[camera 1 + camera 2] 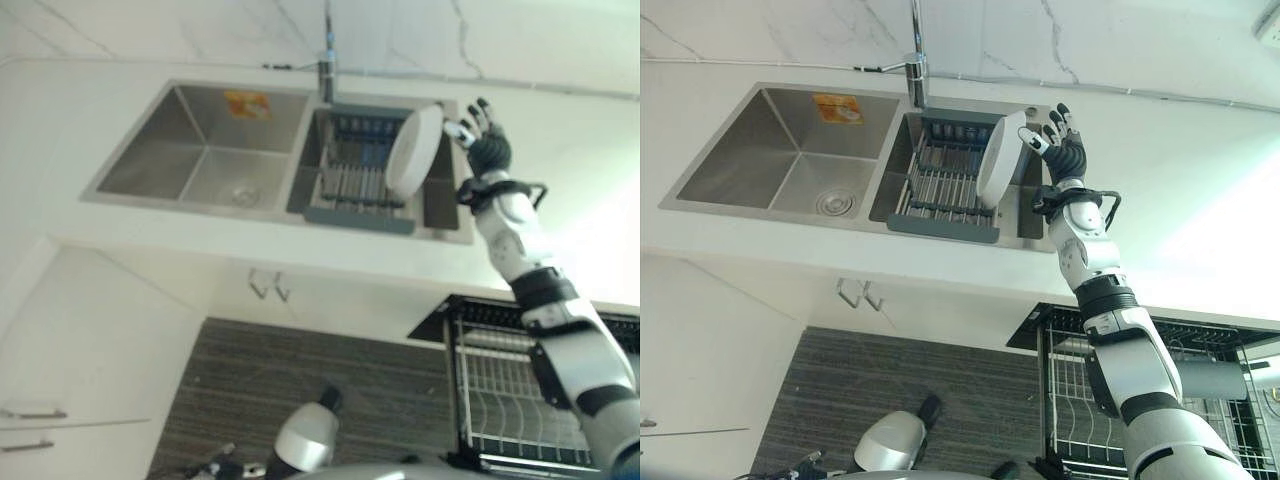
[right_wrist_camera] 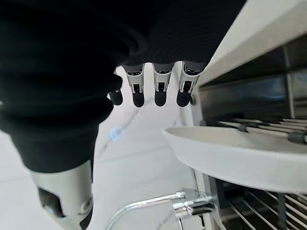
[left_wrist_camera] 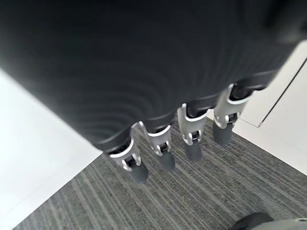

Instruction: Place the dishes in the dishwasher.

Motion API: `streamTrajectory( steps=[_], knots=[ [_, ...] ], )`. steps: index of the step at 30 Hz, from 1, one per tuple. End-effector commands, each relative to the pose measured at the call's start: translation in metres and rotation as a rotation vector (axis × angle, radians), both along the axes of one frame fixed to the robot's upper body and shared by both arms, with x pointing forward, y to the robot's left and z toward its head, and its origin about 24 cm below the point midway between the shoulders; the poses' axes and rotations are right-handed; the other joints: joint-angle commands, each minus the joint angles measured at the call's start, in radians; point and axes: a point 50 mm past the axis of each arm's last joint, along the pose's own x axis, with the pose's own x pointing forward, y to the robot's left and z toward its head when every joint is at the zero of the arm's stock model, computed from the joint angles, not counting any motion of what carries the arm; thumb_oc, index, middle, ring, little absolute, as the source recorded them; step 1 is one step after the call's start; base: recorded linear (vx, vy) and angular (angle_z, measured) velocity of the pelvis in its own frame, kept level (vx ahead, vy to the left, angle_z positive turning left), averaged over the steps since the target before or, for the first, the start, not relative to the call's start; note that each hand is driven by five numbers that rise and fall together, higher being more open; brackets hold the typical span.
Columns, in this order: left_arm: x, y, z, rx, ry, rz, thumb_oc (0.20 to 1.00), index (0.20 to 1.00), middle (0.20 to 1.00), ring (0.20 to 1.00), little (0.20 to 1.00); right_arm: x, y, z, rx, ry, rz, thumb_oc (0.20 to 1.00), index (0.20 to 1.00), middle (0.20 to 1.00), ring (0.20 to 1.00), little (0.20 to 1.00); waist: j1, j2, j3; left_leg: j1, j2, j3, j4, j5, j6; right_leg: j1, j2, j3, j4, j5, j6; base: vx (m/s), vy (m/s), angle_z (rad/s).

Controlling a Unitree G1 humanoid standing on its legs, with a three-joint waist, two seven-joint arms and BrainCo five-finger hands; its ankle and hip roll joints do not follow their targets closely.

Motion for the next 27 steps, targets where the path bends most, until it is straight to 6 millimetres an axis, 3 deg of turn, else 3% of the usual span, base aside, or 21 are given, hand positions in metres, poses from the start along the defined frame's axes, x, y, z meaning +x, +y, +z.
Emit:
streamTrajectory(
  steps=[1,27],
  knots=[
    [-0.023,0.008,-0.002,0.049,0.095,-0.076,1.0,1.0,1.0,1.0,1.0,0.003,-0.003,0.019,-0.011,-0.06,-0.002,1.0,1.0,1.0,1.0,1.0,0.03,0.035,-0.086,0.007,0.045,0.035,-0.13,0.034,-0.02,0.039,-0.003,0.029,0.115,-0.152,0.016,0.0,0.0,0.0],
    [-0.023,0.009,-0.001,0.096,0.084,-0.065,1.0,1.0,1.0,1.0,1.0,0.01,0.009,0.002,-0.018,0.024,-0.013,1.0,1.0,1.0,1.0,1.0,0.044,0.036,-0.047,0.0,0.044,0.022,-0.13,0.041,-0.017,0.031,-0.01,0.035,0.132,-0.153,0.019,0.01,0.003,0.02]
  ],
)
